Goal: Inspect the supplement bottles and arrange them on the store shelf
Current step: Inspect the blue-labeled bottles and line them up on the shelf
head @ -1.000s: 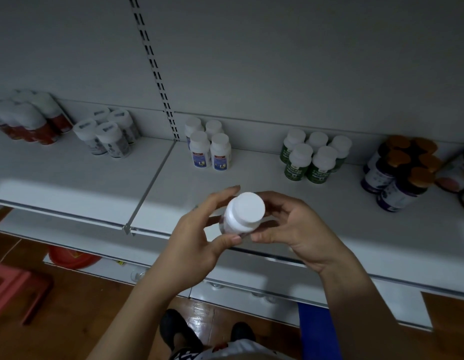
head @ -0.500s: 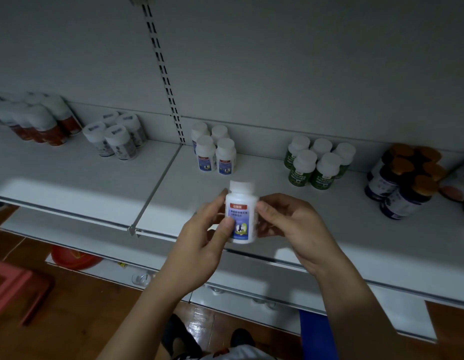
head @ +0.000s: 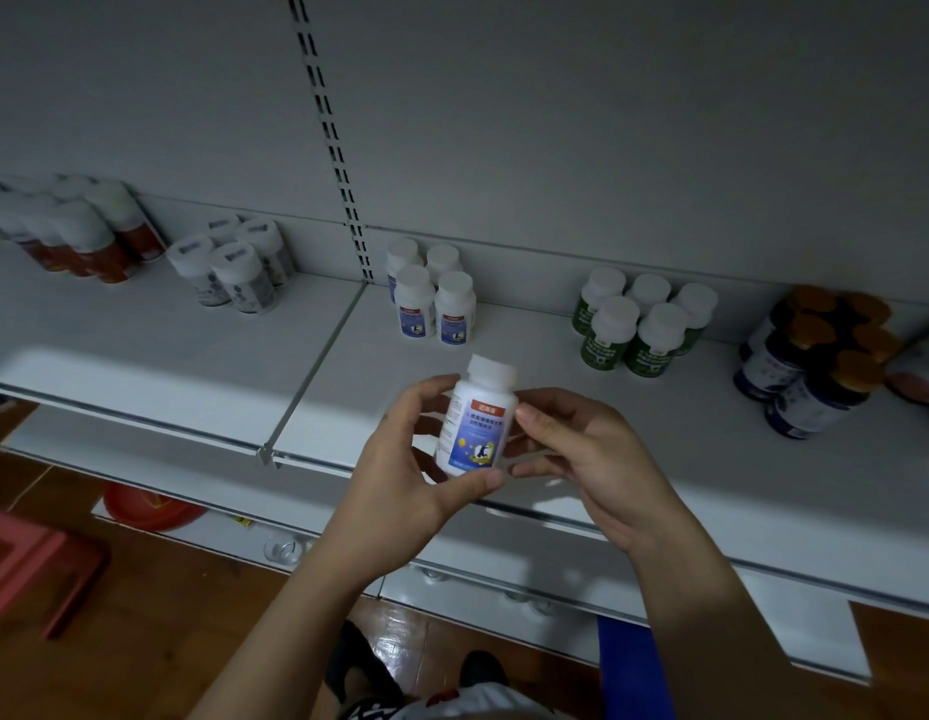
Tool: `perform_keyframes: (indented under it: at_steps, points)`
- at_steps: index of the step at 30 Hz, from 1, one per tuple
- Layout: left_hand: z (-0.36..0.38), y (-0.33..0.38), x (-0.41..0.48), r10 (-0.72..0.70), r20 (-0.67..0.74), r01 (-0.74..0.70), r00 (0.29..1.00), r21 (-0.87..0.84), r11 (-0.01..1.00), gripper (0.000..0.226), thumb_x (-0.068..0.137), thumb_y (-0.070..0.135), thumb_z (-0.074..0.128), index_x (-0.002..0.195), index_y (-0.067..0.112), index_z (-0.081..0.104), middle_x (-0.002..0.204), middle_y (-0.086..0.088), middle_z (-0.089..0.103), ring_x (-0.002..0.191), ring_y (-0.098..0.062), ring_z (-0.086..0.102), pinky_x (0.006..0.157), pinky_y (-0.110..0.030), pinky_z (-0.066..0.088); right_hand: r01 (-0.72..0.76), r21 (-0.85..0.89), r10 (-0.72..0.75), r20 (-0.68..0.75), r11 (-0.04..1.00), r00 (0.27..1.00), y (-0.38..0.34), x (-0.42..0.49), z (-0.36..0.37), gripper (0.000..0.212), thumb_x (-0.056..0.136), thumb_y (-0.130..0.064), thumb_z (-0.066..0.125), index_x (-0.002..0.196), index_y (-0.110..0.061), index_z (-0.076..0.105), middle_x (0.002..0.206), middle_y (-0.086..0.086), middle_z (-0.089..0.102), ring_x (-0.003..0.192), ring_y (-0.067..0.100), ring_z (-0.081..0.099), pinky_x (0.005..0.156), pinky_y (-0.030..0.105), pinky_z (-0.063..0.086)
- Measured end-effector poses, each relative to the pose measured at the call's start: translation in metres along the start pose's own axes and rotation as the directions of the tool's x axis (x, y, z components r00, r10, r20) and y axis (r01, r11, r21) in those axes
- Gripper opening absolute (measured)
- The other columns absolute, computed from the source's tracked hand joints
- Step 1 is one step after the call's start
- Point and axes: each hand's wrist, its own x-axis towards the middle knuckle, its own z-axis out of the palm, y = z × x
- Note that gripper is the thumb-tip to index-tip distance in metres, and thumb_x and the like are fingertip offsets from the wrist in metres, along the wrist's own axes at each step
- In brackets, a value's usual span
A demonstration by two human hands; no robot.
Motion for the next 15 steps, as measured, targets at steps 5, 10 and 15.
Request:
perform_keyframes:
  at_steps: [5,10,15]
  points:
    - [0.005,-0.004,0.002,-0.019,-0.021,0.02,1.0,0.047,0.999,0.069,0.067,0.011,0.088,0.118,0.033,0.046,0.111,0.008,0.058,0.096,-0.003,0.057,0.067,-0.014,0.047,0.029,-0.027,-0.03,-0.031,0.999,0.999,0.0,0.004,-0.001,0.019,0.091,-0.003,0.061,0.104,-0.012,0.07,0.093,0.007,0.073,0.083,0.018,0.07,0.065,0.026,0.055]
    - [0.005,-0.011,0.006,-0.03,-0.009,0.031,0.999,0.051,0.998,0.066,0.07,0.009,0.085,0.119,0.03,0.046,0.114,0.008,0.058,0.098,-0.003,0.057,0.066,-0.014,0.047,0.044,-0.143,-0.059,-0.102,0.989,0.993,0.0,0.01,0.001,0.014,0.089,-0.01,0.067,0.1,-0.016,0.073,0.092,0.004,0.076,0.08,0.014,0.07,0.065,0.03,0.053]
    - [0.005,-0.013,0.009,-0.042,0.019,0.041,0.999,0.037,0.998,0.066,0.073,0.012,0.084,0.123,0.029,0.045,0.115,0.011,0.058,0.098,-0.002,0.058,0.064,-0.013,0.047,0.06,-0.235,-0.095,-0.14,0.97,0.986,-0.003,0.021,0.004,0.011,0.083,-0.015,0.073,0.091,-0.023,0.072,0.078,0.001,0.073,0.068,0.012,0.066,0.061,0.029,0.052]
